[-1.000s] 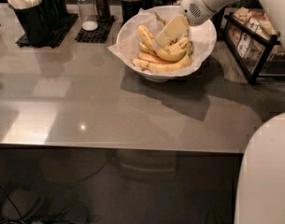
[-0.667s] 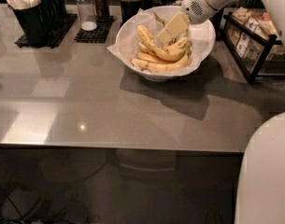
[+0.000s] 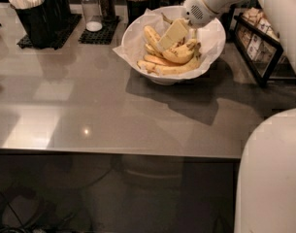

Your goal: Pick banana from white bowl

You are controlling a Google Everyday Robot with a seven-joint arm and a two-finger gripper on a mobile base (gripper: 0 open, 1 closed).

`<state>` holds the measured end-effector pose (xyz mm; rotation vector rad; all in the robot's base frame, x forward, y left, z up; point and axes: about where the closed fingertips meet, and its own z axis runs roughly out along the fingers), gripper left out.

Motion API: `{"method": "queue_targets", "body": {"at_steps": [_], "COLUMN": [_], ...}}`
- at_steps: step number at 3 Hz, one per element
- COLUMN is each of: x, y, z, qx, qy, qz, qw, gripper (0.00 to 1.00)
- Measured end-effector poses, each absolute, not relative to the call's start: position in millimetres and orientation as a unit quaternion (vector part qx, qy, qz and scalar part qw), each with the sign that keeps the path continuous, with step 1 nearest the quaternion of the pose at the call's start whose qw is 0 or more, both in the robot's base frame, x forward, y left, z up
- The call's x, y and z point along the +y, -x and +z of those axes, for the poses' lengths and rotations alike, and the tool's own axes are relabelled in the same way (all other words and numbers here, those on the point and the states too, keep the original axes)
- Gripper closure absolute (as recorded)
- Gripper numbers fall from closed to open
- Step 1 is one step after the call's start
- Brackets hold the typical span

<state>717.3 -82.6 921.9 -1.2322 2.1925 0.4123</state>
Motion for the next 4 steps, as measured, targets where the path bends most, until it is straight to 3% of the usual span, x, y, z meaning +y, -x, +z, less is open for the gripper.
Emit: {"method": "queue_targets", "body": {"at_steps": [1, 2, 3, 4], "x": [-72.1, -63.9, -59.8, -63.8], "y": [-725.6, -734.8, -741.8, -744.3], "z": [905.6, 891.0, 880.4, 869.6], "qx": [0.825, 0.829, 0.835, 0.844], "qy": [0.471, 0.475, 0.472, 0.462], "qz": [0.150, 0.147, 0.144, 0.144], "qw": [0.273, 0.256, 0.245, 0.233], "gripper": [0.20, 0.23, 0.33, 0.52]}}
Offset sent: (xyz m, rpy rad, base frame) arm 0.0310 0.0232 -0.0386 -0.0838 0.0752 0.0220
